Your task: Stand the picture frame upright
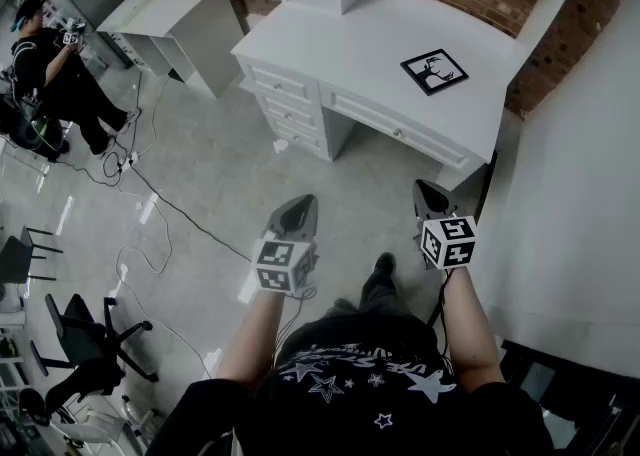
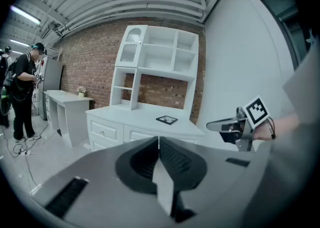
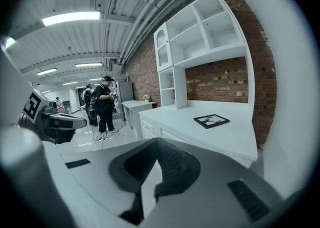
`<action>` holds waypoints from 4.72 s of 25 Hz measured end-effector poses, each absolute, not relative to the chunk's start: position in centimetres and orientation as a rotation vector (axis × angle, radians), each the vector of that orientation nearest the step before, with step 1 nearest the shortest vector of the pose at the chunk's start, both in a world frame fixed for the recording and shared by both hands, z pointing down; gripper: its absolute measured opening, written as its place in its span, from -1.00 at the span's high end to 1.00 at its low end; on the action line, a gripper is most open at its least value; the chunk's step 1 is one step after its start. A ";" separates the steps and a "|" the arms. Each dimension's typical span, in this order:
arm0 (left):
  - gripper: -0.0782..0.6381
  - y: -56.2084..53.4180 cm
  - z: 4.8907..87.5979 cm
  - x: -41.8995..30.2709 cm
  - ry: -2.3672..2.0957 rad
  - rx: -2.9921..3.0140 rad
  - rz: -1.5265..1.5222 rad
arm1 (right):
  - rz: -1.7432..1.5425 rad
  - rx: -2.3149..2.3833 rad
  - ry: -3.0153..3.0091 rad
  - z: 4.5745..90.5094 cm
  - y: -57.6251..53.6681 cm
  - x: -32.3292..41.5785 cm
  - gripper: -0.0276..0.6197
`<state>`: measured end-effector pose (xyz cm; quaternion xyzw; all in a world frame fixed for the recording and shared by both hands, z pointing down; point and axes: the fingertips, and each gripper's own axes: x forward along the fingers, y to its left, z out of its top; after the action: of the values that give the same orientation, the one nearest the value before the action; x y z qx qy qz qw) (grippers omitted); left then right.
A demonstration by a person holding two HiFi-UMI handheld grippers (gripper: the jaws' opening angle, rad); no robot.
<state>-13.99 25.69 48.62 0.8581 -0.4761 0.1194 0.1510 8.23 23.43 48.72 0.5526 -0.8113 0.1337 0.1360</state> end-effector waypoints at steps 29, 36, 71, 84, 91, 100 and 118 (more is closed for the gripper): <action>0.73 26.4 49.7 -16.3 -1.397 2.459 0.360 | 0.525 1.649 -2.357 50.3 22.9 9.3 0.87; 0.73 22.4 50.0 -15.1 -1.406 2.422 0.362 | 0.574 1.638 -2.385 51.2 17.3 9.2 0.87; 0.73 -6.6 50.9 2.9 -1.307 2.417 0.572 | 0.972 1.813 -2.008 58.8 -9.5 27.4 0.86; 0.73 -14.9 51.4 5.5 -1.015 2.603 0.602 | 1.186 2.015 -1.737 60.4 -11.1 28.4 0.86; 0.73 -19.7 52.4 5.4 -0.786 2.678 0.644 | 1.343 2.188 -1.540 61.5 -11.6 28.2 0.50; 0.73 -23.1 53.7 4.9 -0.601 2.706 0.653 | 1.361 2.300 -1.290 62.7 -12.3 28.7 0.42; 0.73 -22.2 54.6 4.7 -0.513 2.733 0.726 | 1.343 2.190 -1.377 62.8 -12.3 27.4 0.62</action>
<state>4.69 -22.23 54.61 0.9425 -0.1769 0.2504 0.1334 27.39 -12.32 62.78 0.7466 -0.4694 0.4577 0.1131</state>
